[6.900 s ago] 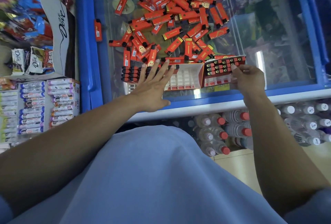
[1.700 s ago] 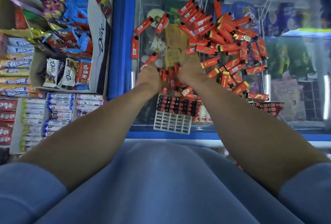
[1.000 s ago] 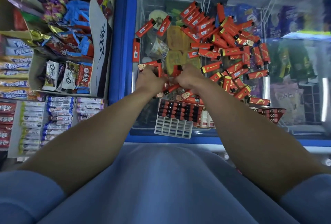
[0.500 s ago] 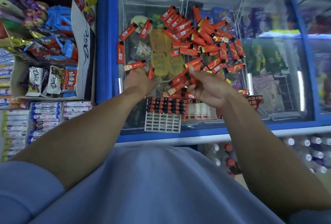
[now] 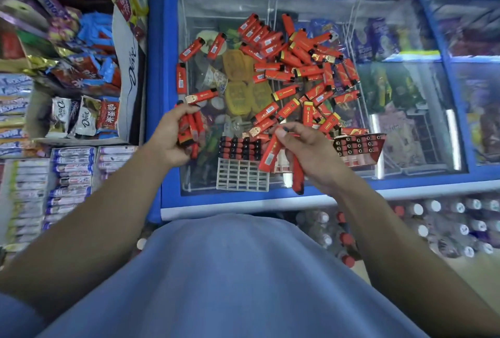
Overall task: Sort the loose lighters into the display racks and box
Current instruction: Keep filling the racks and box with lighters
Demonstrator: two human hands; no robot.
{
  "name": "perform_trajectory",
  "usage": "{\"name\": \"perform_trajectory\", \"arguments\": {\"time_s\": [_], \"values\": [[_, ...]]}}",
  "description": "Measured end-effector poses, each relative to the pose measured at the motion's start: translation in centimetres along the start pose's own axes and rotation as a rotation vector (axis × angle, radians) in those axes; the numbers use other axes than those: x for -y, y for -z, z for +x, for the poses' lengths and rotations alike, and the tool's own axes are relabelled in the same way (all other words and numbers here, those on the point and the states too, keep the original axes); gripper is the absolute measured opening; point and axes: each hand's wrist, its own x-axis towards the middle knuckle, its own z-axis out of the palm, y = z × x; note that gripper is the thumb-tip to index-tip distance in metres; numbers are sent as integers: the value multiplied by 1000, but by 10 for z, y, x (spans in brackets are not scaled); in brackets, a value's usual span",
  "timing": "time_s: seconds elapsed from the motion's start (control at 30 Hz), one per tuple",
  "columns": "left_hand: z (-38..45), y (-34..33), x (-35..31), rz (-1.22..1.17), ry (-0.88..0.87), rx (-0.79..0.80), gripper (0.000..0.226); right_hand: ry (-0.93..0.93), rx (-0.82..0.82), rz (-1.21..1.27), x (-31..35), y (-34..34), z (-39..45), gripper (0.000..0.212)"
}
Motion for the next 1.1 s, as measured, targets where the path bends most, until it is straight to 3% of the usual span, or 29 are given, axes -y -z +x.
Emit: {"name": "perform_trajectory", "arguments": {"time_s": [0.13,0.37,0.6,0.8,1.1], "values": [[-18,7,28,-96,62,99,10,90,-23,-239,-16,-11,3,17],[-30,19,58,318,66,-177,11,131,-45,-558,-45,-35,6,11],[-39,10,71,491,-175,-272,22,38,-68,-348,-68,-53,13,5],[-37,8,75,665,-225,-293,27,72,-126,-269,-82,-72,15,9],[-36,17,81,819,-261,-271,11,30,-123,-122,-94,-96,22,12]]}}
